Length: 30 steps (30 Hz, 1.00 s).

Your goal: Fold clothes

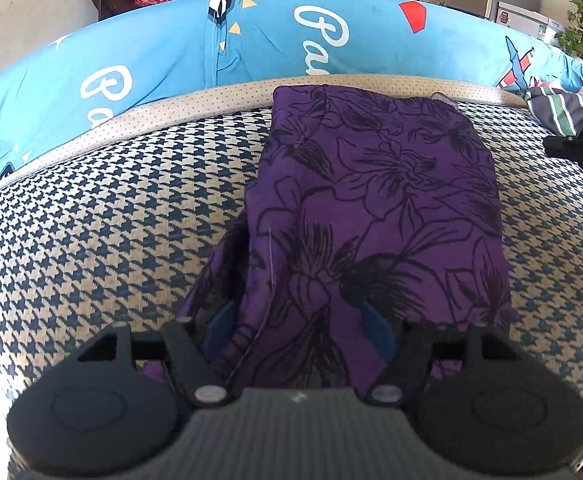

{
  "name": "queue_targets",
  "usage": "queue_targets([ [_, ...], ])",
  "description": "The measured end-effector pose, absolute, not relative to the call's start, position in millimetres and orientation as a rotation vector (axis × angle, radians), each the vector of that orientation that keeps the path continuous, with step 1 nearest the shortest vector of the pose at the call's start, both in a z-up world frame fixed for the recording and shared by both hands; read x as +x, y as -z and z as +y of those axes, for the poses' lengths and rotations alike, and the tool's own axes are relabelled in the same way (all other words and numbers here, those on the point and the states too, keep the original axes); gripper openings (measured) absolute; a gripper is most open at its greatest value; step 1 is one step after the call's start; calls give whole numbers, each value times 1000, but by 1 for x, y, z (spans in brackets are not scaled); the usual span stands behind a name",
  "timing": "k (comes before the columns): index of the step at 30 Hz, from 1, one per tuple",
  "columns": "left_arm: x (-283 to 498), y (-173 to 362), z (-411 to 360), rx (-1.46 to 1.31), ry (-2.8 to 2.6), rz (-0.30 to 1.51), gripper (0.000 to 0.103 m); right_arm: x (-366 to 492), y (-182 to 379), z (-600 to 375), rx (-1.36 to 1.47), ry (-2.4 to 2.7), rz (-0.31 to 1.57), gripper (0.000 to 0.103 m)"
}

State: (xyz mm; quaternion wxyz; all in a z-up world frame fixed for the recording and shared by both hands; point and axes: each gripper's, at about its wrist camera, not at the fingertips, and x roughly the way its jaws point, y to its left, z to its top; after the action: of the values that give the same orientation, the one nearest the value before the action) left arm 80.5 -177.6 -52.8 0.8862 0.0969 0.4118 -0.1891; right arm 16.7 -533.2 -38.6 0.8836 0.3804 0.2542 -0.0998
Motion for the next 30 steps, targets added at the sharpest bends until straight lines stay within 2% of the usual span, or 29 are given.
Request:
queue_targets([
  [7, 83, 57, -172, 191, 331, 863, 72, 25, 55, -534, 834, 128, 576, 10],
  [11, 88, 59, -173, 181, 314, 867, 74, 34, 59, -528, 860, 61, 578, 39],
  [12, 89, 60, -174, 178, 314, 871, 74, 38, 61, -527, 867, 46, 580, 42],
  [20, 95, 67, -174, 168, 297, 889, 76, 67, 75, -515, 909, -32, 624, 48],
  [30, 108, 74, -161, 98, 238, 913, 77, 95, 94, -506, 943, -68, 650, 48],
])
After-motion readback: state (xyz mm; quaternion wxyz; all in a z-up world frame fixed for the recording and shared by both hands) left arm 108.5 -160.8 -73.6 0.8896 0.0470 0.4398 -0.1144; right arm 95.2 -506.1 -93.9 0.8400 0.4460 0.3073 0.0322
